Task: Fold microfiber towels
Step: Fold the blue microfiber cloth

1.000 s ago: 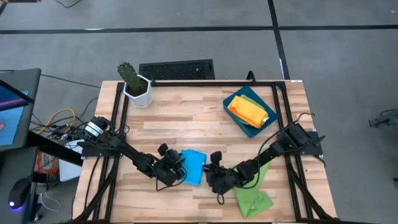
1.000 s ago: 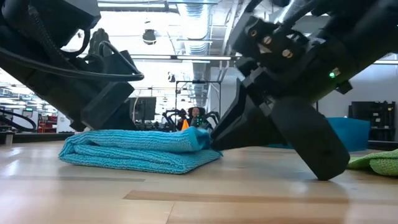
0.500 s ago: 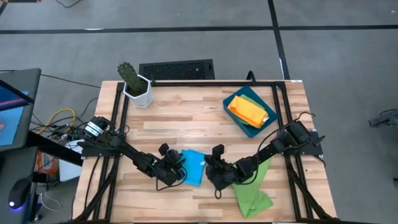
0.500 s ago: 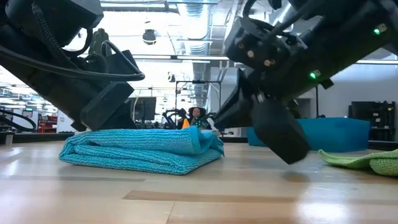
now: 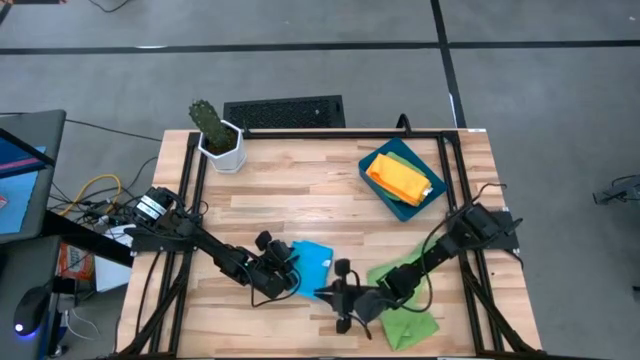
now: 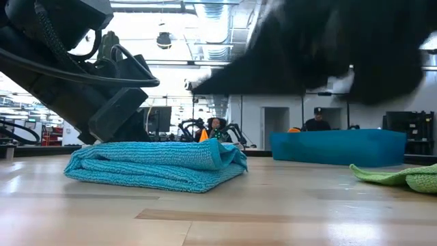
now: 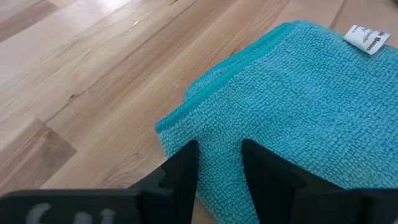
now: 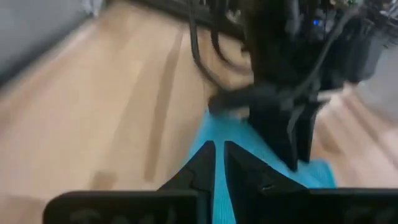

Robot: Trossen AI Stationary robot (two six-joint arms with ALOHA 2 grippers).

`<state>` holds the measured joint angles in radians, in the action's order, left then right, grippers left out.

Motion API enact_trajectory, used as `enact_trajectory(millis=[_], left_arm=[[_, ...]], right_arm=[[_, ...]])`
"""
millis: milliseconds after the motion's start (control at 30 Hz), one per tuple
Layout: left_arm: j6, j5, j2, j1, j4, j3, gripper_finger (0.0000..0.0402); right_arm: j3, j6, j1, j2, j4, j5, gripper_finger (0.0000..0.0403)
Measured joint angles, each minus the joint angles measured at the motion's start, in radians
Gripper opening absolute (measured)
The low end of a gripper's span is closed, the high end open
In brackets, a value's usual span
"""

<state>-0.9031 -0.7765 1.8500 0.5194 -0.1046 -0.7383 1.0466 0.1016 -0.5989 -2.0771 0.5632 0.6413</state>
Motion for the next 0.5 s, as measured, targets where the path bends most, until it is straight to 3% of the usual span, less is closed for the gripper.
enact_trajectory(millis=[267,433,500], left_arm=[[-0.001,0.011,-0.014,0.0,0.006,-0.003,0.0119],[0.016,0.019,-0.157,0.006,0.076,-0.045,0.0119],[0.016,-0.03,-0.221,0.025,0.079,-0.052,0.0119]], right_arm=[[0.0,-0.144,0.032,-0.145,0.074,-0.07,0.0021],[0.003,-0.176,0.03,-0.152,0.063,-0.069,0.0015],[0.003,-0.176,0.03,-0.148,0.058,-0.066,0.0021]])
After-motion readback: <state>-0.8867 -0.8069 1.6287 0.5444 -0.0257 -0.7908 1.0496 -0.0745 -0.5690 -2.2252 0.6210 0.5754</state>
